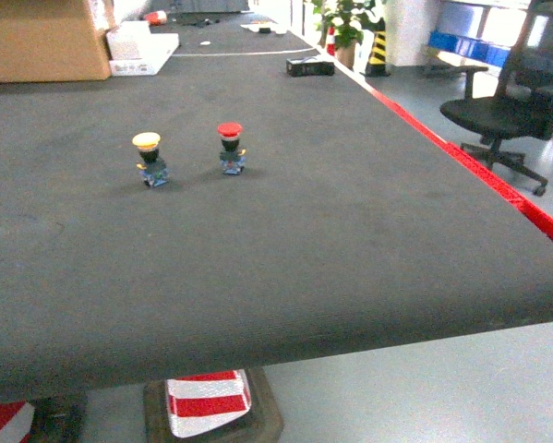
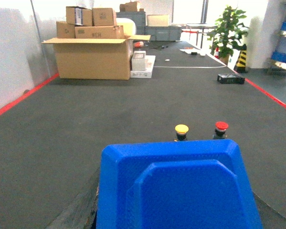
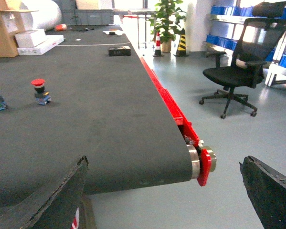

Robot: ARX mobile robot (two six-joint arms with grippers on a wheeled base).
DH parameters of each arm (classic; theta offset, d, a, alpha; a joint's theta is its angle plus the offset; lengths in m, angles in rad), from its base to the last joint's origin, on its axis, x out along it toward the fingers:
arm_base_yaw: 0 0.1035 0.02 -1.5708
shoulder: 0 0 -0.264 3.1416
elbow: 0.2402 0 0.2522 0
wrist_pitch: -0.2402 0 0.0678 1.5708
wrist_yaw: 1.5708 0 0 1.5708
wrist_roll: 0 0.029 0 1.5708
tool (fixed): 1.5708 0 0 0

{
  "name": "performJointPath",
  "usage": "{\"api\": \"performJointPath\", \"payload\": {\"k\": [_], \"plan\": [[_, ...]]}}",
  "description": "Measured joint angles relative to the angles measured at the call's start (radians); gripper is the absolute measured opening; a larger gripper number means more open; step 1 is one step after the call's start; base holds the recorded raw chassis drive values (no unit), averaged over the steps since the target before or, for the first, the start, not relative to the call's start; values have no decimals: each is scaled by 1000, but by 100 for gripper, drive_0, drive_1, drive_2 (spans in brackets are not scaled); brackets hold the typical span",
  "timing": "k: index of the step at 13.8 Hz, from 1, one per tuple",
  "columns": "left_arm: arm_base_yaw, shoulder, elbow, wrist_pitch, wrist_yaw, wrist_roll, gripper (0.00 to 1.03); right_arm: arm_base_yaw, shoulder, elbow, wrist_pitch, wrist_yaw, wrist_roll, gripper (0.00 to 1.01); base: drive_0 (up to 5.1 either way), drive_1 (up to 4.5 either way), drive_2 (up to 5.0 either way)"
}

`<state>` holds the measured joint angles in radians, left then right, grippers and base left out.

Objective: Pick blue part to blue bin on bottom shelf

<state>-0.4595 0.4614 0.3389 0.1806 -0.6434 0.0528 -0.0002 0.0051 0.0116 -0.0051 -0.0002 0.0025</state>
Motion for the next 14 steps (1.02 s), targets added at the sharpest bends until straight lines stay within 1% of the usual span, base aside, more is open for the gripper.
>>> {"api": "performJointPath", "payload": {"k": [14], "plan": [[-1, 1, 0, 0, 0, 0, 44, 0, 0, 0, 0, 0, 0, 98, -165, -165, -165]]}}
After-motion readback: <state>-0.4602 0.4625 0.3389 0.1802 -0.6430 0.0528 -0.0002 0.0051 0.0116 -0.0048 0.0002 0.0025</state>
